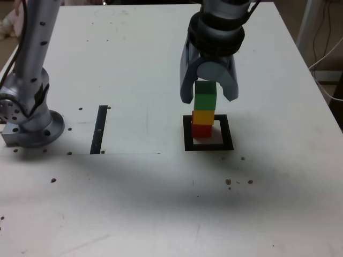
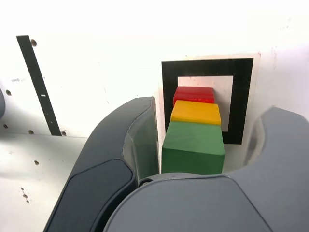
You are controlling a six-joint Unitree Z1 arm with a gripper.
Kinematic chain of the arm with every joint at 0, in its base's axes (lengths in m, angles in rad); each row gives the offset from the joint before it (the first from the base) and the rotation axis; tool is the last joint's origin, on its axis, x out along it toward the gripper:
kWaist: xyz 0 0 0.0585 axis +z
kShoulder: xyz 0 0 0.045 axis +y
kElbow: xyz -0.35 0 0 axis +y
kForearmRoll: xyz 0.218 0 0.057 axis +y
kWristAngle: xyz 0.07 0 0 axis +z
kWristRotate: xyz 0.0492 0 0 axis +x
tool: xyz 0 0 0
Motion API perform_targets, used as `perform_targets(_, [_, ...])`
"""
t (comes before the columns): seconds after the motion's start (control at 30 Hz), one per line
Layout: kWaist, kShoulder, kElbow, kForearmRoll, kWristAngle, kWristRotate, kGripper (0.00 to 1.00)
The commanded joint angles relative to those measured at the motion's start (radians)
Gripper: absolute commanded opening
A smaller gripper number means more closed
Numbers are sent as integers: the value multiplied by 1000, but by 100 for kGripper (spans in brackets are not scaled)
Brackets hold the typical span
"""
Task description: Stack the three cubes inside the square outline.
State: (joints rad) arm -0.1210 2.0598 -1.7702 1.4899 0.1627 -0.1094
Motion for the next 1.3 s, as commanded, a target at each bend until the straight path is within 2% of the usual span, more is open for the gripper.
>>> perform_targets(0.0, [1, -27, 2, 5, 14, 2, 99])
perform_targets(0.17, [1, -69, 9, 10, 39, 1, 99])
perform_targets(0.37, [1, -133, 35, 25, 44, -6, 99])
perform_targets(0.53, [1, -203, 89, 59, 35, -20, 99])
perform_targets(0.8, [1, -302, 248, 84, -6, -45, 99])
perform_targets(1.0, [1, -367, 413, 44, -16, -77, 99])
perform_targets(1.27, [1, -459, 662, -73, -36, -116, 99])
